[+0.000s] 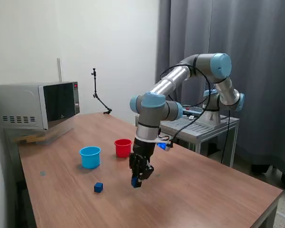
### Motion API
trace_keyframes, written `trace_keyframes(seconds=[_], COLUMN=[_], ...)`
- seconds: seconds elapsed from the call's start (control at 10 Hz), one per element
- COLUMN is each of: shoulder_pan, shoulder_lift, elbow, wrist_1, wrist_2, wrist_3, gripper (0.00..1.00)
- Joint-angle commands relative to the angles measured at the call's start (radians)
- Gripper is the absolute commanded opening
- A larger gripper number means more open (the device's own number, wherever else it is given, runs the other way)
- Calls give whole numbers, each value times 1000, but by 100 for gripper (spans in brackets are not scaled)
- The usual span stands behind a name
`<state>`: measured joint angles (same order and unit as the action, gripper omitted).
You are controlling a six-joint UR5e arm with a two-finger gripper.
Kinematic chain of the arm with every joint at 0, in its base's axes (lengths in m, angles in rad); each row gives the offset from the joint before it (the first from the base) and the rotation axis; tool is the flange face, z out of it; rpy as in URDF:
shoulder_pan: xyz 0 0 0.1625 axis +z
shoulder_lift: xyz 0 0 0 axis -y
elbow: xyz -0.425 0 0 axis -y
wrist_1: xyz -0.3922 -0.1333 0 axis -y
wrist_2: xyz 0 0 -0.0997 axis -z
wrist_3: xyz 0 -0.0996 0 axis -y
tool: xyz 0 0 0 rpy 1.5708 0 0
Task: Place red objects in the red bin, and blue objects in the blue bin.
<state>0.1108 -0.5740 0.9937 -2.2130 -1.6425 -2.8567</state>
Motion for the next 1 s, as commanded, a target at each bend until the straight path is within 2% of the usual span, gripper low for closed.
trace_keyframes(seconds=[0.0,0.2,0.4,0.9], shoulder_pan=[-20,-88,-150,-266], shoulder_lift=[-111,-136,-135,-130], elbow=[6,31,48,43], wrist_1=[1,4,117,176], wrist_2=[-55,-65,-63,-56], wrist_3=[-3,-9,-7,-7], gripper=[0,0,0,0])
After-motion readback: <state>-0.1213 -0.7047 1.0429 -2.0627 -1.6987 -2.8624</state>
